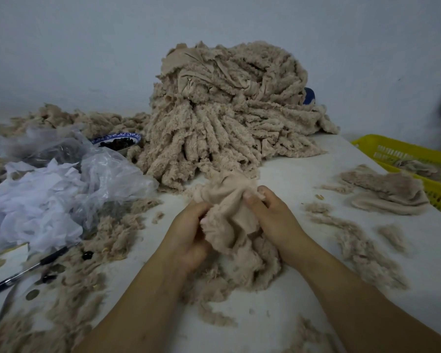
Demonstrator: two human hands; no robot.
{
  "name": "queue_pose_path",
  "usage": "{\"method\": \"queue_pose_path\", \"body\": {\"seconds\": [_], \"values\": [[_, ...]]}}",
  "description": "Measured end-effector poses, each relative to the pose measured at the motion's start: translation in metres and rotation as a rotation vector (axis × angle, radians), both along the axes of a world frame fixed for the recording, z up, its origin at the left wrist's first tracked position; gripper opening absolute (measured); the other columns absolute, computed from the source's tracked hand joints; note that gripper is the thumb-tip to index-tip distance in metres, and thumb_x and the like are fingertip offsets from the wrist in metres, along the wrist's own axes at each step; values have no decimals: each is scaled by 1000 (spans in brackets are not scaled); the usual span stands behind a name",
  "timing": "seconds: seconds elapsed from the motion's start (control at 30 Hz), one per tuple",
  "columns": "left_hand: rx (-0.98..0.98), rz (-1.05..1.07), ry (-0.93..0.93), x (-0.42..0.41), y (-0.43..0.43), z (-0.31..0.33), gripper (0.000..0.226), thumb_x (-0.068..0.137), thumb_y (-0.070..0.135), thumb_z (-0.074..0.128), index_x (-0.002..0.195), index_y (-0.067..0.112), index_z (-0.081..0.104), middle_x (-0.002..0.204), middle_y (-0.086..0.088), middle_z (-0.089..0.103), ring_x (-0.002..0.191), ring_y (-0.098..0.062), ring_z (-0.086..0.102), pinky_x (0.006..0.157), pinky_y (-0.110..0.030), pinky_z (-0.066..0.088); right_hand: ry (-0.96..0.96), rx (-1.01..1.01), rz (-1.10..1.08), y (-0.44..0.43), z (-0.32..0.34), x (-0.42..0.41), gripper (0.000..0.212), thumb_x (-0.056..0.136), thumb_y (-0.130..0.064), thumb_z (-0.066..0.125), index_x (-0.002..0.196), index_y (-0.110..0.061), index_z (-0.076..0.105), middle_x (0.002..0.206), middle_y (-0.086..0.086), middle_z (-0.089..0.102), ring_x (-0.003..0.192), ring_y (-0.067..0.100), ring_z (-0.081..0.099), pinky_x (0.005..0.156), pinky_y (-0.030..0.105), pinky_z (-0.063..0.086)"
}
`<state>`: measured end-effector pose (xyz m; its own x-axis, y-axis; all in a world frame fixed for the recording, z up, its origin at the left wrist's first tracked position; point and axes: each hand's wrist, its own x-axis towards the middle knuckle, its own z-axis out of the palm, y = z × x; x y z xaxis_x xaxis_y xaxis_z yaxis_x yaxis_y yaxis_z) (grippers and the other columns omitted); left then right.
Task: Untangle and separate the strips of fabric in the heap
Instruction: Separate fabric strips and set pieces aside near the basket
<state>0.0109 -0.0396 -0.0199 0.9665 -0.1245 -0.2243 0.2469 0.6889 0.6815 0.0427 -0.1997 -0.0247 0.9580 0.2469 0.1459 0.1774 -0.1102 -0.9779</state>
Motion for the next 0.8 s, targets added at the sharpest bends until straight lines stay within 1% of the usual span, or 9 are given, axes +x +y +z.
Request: {"method": "queue_pose_path", "body": {"seconds": [0.03, 0.1, 0.17, 0.23, 0.37, 0.5, 0.6, 0.73, 0.8], "values": [[-2, -28, 0, 0, 0, 0, 32, 74, 7, 57, 98, -7, 74, 93, -19, 71, 79, -24, 71, 72, -33, 60, -1, 46, -14, 0, 2, 0, 18, 100, -43, 49, 86, -34, 56, 79, -9, 64, 69, 3, 61, 58, 15, 46], [-29, -80, -17, 0, -1, 1, 36, 81, 10, 56, 108, -7, 72, 110, -22, 70, 96, -27, 72, 92, -38, 56, -23, 64, -30, 0, 2, 2, 22, 101, -41, 48, 83, -27, 51, 75, -10, 60, 64, 0, 56, 54, 12, 41], [-17, -136, -63, -1, -3, 2, 46, 92, 32, 58, 125, 1, 67, 131, -20, 63, 119, -27, 63, 107, -41, 47, -81, -11, -22, 2, 2, 1, 23, 101, -42, 48, 86, -25, 51, 76, -10, 59, 64, 0, 54, 57, 15, 41], [58, -178, -78, -4, -7, 3, 57, 88, 48, 65, 127, 6, 67, 134, -19, 62, 123, -28, 61, 101, -41, 52, -135, -99, 7, 5, 0, 0, 23, 100, -42, 50, 88, -23, 49, 67, -15, 51, 58, 1, 47, 52, 13, 36], [276, -58, -12, -6, -10, 3, 46, 82, 39, 74, 113, 5, 74, 119, -20, 70, 108, -31, 70, 84, -38, 59, -248, -302, 57, 5, -2, -3, 20, 97, -44, 52, 88, -26, 47, 65, -15, 51, 55, 1, 43, 51, 18, 32], [232, 185, 6, -1, -4, 4, 41, 97, 36, 57, 116, 2, 70, 111, -20, 73, 100, -33, 72, 77, -39, 59, -291, -306, 37, 1, 6, -1, 29, 98, -43, 51, 77, -24, 45, 55, -18, 46, 50, 2, 39, 50, 18, 31], [255, 279, 25, 1, -2, 4, 41, 104, 35, 47, 116, 1, 68, 107, -20, 74, 98, -34, 73, 79, -42, 58, -277, -278, 44, 4, 7, -1, 31, 98, -44, 53, 71, -30, 47, 53, -18, 45, 49, 1, 38, 48, 16, 31], [196, 240, 45, 0, 0, 4, 44, 104, 39, 44, 117, 4, 67, 108, -20, 74, 97, -33, 73, 68, -39, 60, -172, -147, 107, 1, 9, 0, 37, 81, -61, 61, 62, -32, 48, 52, -16, 37, 46, 1, 33, 45, 11, 27], [202, 173, 62, -2, 1, 5, 45, 103, 42, 44, 118, 6, 67, 110, -19, 73, 98, -34, 73, 71, -40, 59, -154, -203, 152, -4, 7, 0, 42, 77, -60, 64, 61, -29, 42, 49, -17, 38, 45, 0, 36, 46, 12, 28]]}}
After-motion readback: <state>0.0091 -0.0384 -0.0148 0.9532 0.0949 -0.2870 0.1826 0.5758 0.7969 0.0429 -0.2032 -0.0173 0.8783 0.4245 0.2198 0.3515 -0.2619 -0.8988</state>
